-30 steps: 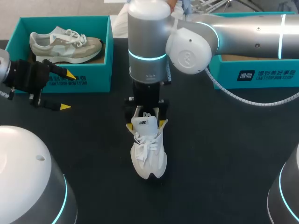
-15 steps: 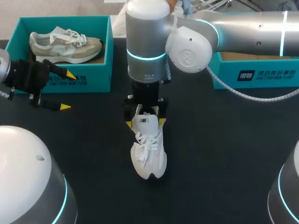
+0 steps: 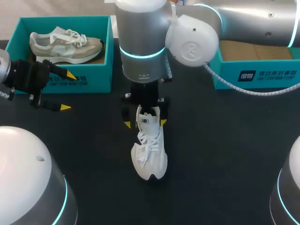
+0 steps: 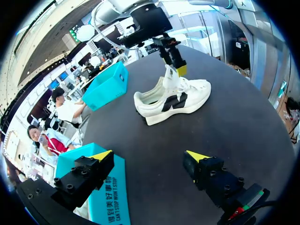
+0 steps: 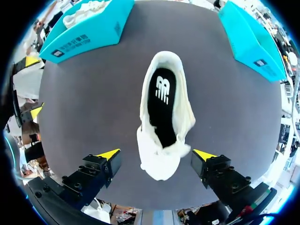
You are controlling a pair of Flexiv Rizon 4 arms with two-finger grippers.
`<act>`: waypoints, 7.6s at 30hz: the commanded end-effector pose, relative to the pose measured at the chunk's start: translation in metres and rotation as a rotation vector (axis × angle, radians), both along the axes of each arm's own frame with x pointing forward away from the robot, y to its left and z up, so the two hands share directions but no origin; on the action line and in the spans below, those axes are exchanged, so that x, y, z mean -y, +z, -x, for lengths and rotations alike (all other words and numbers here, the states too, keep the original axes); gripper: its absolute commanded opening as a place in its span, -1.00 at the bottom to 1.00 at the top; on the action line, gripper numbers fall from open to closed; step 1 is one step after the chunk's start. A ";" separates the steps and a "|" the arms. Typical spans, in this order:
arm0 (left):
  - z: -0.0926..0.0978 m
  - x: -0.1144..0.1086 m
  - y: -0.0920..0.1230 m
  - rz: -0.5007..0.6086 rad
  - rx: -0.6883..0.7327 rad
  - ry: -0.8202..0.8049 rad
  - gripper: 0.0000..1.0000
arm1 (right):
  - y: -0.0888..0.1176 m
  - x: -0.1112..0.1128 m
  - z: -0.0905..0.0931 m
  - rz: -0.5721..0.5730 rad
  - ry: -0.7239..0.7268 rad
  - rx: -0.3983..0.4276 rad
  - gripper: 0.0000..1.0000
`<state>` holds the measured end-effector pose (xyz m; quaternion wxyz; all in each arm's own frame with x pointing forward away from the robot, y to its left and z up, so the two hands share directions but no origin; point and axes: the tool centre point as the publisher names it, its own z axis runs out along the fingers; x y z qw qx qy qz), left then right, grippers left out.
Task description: Take the shoe out of the shoebox, open the shoe tongue, remove and reinsert the insole, then place the shoe into the shoebox
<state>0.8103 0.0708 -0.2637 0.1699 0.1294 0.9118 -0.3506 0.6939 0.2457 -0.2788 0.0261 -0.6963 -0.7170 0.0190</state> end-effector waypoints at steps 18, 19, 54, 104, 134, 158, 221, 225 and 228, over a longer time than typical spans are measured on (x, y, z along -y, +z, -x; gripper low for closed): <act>0.001 0.000 0.001 -0.003 -0.001 0.000 1.00 | -0.021 0.005 0.008 -0.036 -0.027 0.013 -0.44; 0.001 0.000 0.001 -0.003 -0.001 0.000 1.00 | -0.024 0.006 0.007 -0.037 -0.026 0.014 -0.42; 0.001 0.000 0.001 -0.003 -0.001 0.000 1.00 | -0.028 0.023 -0.055 0.009 0.096 0.135 -0.49; 0.001 0.000 0.001 -0.003 -0.001 0.000 1.00 | -0.035 0.017 -0.149 0.243 1.483 0.125 1.00; 0.001 0.000 0.001 -0.003 -0.001 0.000 1.00 | -0.103 0.036 -0.172 0.298 1.488 0.111 -1.00; 0.001 0.000 0.001 -0.003 -0.001 0.000 1.00 | 0.128 0.064 -0.166 0.187 1.602 0.169 -1.00; 0.001 0.000 0.001 -0.003 -0.001 0.000 1.00 | 0.176 0.352 -0.306 0.279 1.710 0.114 -1.00; 0.001 0.000 0.001 -0.003 -0.001 0.000 1.00 | 0.176 0.352 -0.306 0.279 1.710 0.114 -1.00; 0.001 0.000 0.001 -0.003 -0.001 0.000 1.00 | 0.176 0.352 -0.306 0.279 1.710 0.114 -1.00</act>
